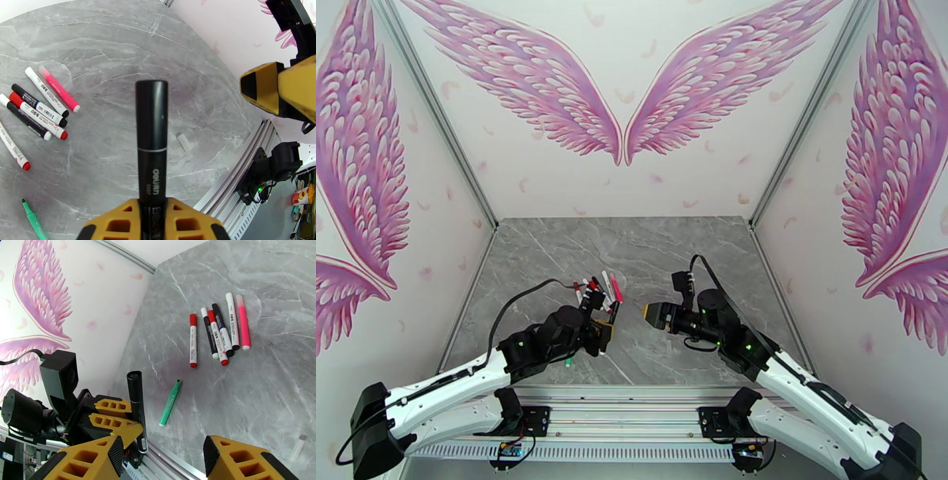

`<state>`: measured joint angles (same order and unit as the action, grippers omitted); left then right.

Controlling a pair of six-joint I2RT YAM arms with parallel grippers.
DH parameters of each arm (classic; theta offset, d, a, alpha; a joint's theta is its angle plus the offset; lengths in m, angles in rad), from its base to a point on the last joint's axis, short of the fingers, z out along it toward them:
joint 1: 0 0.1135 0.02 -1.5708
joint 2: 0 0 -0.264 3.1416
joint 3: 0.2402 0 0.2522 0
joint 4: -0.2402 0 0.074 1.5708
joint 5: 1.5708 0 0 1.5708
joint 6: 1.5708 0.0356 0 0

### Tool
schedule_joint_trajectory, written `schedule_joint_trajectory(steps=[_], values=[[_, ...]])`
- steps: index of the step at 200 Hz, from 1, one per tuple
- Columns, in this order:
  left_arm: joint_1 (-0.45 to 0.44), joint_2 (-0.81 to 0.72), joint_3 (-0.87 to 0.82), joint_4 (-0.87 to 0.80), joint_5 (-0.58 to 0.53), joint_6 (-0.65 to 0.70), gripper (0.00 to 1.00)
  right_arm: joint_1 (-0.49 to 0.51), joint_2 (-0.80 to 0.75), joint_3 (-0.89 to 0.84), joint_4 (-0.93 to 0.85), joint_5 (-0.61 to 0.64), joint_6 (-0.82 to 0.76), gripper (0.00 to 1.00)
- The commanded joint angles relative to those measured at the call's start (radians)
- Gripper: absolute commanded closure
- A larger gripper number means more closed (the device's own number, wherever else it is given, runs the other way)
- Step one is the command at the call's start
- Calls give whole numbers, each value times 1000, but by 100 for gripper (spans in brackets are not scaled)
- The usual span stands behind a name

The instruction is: Open the pen caps

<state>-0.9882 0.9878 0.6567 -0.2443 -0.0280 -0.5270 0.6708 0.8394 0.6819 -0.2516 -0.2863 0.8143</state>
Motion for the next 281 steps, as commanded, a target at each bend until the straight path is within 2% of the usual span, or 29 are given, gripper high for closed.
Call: schedule_joint_trajectory(steps=[1,39,66,142,203,246,281], values=[[-24,23,37,43,-20,-4,86,10,0,48,-27,27,-17,40],[-59,61,72,73,6,-7,86,9,9,53,-21,23,-8,40],[-98,100,97,97,-3,-8,86,13,20,64,-15,9,3,35],[-167,179,157,178,2,-5,86,18,30,72,-34,18,28,34],[-177,217,164,217,20,-11,86,20,33,79,-36,-29,29,48],[-177,219,167,221,28,-10,87,20,41,77,-49,-36,26,51],[-178,219,170,214,28,-7,87,20,50,80,-49,-34,23,58]])
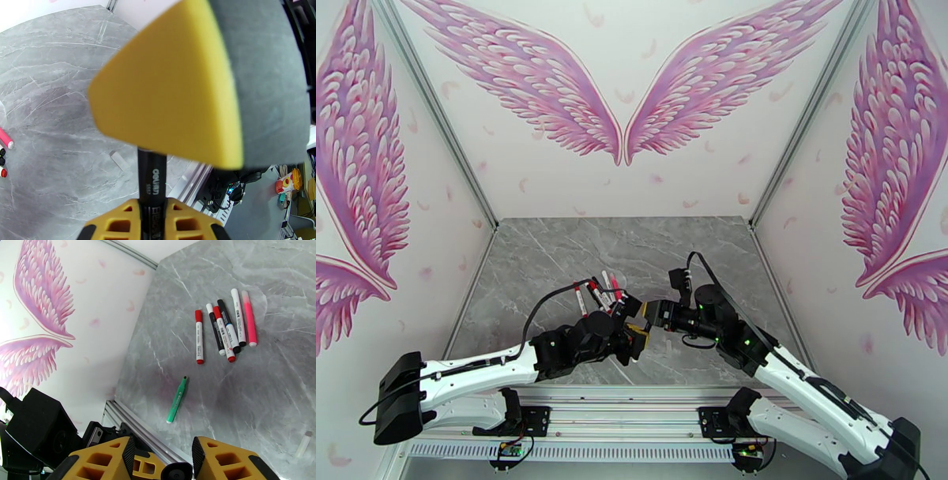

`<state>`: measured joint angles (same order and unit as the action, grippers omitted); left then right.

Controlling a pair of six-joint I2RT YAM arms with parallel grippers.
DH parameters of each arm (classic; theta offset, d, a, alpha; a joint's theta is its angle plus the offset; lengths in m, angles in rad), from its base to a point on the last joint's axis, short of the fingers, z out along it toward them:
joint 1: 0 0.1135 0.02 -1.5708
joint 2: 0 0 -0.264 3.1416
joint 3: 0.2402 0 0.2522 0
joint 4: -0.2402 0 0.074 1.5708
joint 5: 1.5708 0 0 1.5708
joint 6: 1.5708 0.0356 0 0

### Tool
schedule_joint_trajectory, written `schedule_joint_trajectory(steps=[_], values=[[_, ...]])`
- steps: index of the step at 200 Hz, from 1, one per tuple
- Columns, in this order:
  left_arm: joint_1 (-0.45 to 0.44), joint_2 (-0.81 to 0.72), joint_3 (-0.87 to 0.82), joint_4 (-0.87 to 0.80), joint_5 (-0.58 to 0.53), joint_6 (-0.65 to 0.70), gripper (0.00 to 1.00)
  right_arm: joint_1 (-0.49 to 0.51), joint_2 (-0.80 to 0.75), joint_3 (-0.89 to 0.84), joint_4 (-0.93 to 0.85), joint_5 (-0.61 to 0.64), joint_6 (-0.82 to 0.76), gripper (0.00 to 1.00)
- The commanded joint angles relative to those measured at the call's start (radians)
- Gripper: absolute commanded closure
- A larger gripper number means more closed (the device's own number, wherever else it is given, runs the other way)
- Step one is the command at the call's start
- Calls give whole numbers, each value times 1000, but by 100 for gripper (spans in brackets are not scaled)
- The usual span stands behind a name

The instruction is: Open the pen caps

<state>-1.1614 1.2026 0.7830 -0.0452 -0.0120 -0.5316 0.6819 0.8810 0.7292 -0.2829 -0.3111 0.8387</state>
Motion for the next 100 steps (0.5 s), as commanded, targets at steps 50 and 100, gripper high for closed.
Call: schedule_joint_trajectory(steps=[50,100], values=[[-5,8,42,13,5,-1,87,10,18,30,-18,-6,-5,66],[-6,11,44,6,7,1,87,10,18,34,-31,8,-12,75]])
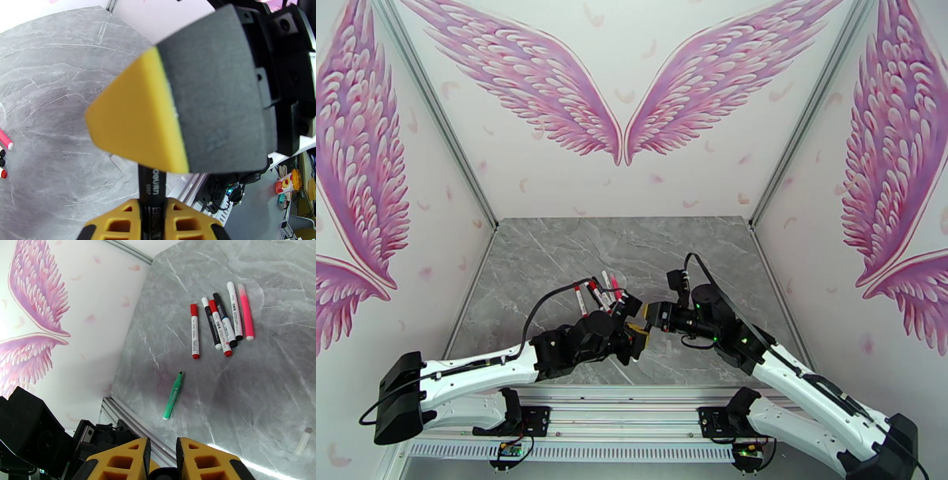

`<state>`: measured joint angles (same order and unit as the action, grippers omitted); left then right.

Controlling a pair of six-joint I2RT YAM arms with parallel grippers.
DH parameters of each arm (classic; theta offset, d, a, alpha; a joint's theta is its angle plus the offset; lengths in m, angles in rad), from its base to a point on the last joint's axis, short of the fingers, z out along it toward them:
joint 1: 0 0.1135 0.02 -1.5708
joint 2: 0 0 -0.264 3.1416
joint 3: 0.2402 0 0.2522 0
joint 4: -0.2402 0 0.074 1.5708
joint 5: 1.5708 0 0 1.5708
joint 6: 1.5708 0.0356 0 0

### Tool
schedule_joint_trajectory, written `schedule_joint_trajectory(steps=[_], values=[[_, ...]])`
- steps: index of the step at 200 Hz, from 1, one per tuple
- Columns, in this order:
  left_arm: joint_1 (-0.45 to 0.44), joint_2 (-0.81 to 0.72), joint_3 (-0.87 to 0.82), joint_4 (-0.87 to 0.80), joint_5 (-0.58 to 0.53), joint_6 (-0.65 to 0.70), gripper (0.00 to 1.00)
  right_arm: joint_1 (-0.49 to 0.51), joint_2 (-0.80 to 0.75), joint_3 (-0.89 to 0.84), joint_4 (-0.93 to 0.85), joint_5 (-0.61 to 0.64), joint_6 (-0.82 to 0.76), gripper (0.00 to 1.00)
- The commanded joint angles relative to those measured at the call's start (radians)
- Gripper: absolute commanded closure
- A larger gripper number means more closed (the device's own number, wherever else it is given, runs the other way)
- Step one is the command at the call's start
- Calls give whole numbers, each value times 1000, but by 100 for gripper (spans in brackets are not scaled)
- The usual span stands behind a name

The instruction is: Open the pen caps

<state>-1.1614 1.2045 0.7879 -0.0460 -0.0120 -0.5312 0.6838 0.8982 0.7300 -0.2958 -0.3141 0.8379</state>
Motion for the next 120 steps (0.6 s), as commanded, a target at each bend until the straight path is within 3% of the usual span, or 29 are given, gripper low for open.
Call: schedule_joint_trajectory(steps=[1,70,120], values=[[-6,8,39,7,7,0,87,8,0,34,-19,12,-12,75],[-6,8,36,4,16,-3,87,8,-9,39,-41,44,-28,80],[-3,17,34,31,40,-12,71,9,-15,36,7,-3,-1,83]])
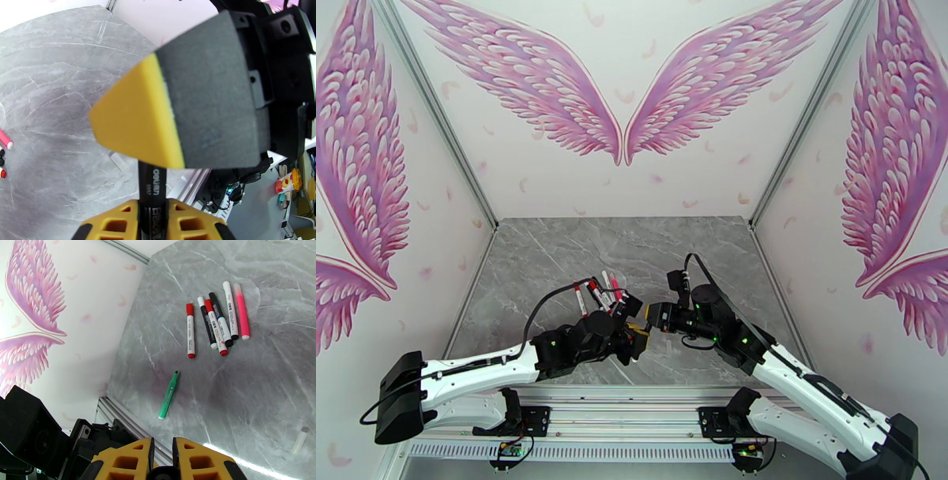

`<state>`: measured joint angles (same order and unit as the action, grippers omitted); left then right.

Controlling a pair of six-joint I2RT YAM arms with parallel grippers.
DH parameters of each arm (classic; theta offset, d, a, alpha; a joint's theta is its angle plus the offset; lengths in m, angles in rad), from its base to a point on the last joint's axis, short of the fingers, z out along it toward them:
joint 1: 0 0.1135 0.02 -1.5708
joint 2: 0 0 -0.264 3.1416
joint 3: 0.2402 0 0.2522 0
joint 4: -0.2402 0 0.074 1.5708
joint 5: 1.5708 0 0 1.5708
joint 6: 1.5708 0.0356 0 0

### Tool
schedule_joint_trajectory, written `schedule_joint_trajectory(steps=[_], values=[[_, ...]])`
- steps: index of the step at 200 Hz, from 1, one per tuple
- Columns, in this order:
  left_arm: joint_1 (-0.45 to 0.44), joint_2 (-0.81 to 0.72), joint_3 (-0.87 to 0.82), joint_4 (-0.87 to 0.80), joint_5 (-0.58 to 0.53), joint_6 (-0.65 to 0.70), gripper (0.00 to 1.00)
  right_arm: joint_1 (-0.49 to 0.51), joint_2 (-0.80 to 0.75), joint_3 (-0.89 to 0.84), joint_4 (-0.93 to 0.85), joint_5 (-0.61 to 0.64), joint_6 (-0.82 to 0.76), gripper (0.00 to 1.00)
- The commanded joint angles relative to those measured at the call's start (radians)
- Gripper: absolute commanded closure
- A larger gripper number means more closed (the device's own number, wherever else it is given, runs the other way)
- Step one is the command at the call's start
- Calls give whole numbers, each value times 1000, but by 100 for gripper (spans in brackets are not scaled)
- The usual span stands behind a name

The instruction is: Open the pen caps

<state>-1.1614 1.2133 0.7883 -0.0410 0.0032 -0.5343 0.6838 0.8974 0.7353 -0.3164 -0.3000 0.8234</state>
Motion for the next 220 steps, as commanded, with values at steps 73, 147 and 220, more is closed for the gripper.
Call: schedule_joint_trajectory(steps=[73,147,220], values=[[21,10,6,58,59,-50,65,8,-5,41,57,-68,35,84],[44,-6,-7,47,63,-57,85,8,-3,41,60,-78,30,85],[18,15,17,-53,-26,6,98,7,-9,87,-17,29,29,85]])
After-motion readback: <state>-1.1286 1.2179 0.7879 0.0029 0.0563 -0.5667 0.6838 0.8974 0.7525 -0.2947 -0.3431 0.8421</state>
